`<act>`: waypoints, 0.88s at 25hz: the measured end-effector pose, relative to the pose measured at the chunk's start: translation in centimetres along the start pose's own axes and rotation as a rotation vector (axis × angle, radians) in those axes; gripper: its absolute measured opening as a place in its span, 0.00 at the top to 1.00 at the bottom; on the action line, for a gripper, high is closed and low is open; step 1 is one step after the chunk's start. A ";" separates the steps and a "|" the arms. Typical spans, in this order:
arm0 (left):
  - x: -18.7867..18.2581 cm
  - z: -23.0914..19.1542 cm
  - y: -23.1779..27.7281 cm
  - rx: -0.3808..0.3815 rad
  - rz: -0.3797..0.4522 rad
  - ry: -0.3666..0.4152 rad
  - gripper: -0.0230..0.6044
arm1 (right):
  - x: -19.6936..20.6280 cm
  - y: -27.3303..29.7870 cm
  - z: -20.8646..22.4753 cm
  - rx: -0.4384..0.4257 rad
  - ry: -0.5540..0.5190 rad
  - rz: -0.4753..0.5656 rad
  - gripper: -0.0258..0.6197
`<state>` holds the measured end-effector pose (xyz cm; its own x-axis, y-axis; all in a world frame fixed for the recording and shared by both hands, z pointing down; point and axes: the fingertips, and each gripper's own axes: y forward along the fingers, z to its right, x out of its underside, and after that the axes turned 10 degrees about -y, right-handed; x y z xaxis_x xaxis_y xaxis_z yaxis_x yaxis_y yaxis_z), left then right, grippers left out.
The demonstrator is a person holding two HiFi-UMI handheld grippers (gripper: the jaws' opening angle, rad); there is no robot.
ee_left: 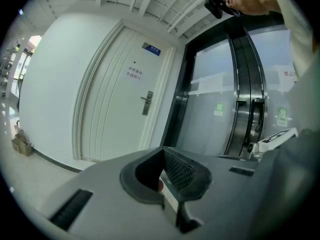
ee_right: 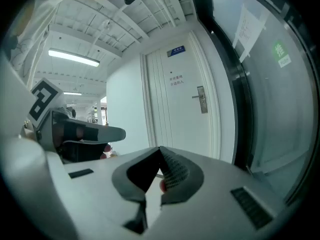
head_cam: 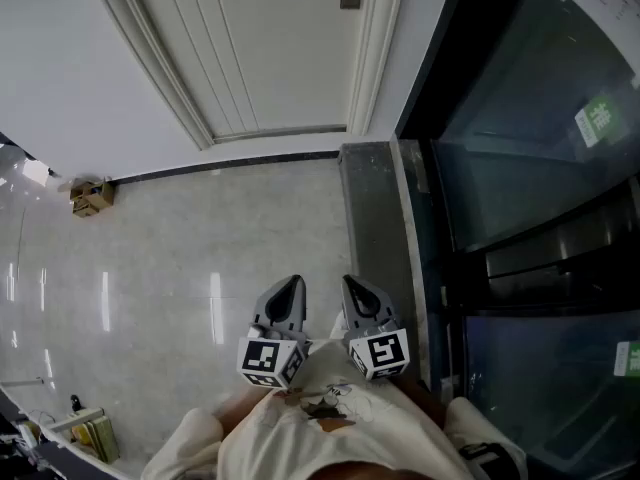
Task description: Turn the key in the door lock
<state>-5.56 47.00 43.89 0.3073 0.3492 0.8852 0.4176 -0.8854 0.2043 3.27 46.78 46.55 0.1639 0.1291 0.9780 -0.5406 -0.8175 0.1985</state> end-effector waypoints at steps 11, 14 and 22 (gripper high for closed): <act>-0.1 2.8 2.0 0.010 0.009 -0.028 0.95 | -0.1 -0.4 3.3 0.004 0.016 0.016 0.95; 0.1 3.5 3.1 0.005 0.009 -0.026 0.95 | -0.4 -0.3 4.8 -0.041 0.067 0.039 0.95; 0.7 4.1 6.3 -0.052 0.016 -0.028 0.95 | 0.4 1.1 7.8 -0.107 0.055 0.075 0.95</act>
<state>0.77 42.95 44.07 0.3377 0.3431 0.8765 0.3674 -0.9054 0.2128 9.16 41.57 46.65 0.0756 0.1029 0.9918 -0.6350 -0.7620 0.1274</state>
